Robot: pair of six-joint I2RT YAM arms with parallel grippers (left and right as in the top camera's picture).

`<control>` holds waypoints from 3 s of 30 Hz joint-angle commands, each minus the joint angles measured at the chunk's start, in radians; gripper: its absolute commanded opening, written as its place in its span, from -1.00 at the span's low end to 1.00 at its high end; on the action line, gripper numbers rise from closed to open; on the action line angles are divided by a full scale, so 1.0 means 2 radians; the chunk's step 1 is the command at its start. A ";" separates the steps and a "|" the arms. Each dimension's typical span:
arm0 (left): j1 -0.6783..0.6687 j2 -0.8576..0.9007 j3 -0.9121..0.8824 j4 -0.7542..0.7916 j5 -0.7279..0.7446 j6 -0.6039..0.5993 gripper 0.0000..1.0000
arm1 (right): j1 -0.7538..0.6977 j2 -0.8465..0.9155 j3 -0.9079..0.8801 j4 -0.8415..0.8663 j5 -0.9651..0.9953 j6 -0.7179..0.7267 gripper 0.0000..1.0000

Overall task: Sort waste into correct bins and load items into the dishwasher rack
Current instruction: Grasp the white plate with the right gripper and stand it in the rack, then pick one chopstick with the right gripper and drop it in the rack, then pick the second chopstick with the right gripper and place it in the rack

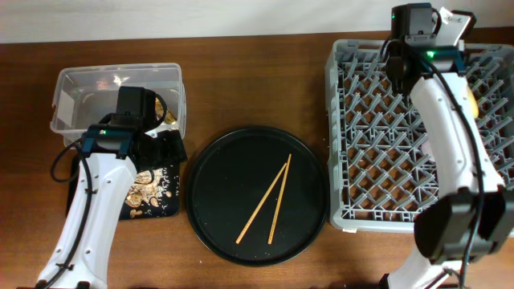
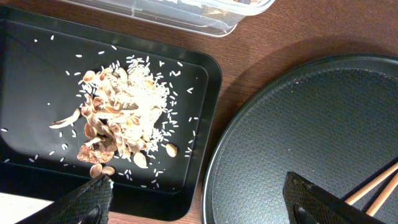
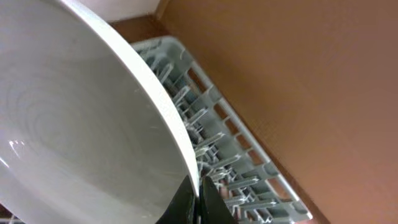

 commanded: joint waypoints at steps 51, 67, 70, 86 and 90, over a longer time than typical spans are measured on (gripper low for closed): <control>0.002 -0.006 -0.002 0.002 -0.005 -0.003 0.74 | 0.299 -0.004 -0.334 0.022 -0.554 0.169 -0.92; 0.002 -0.006 -0.002 0.000 -0.005 -0.003 0.74 | 0.066 -0.092 -0.217 -0.122 -0.492 -0.056 -0.92; 0.002 -0.006 -0.002 0.000 -0.005 -0.003 0.74 | 0.066 -0.058 -0.217 -0.093 -0.494 -0.056 -0.80; 0.002 -0.005 -0.002 0.000 -0.005 -0.003 0.74 | 0.216 -0.081 -0.153 -0.103 -0.576 0.032 -0.12; 0.002 -0.005 -0.002 0.000 -0.005 -0.003 0.74 | 0.308 -0.015 -0.177 -0.069 -0.571 0.104 -0.01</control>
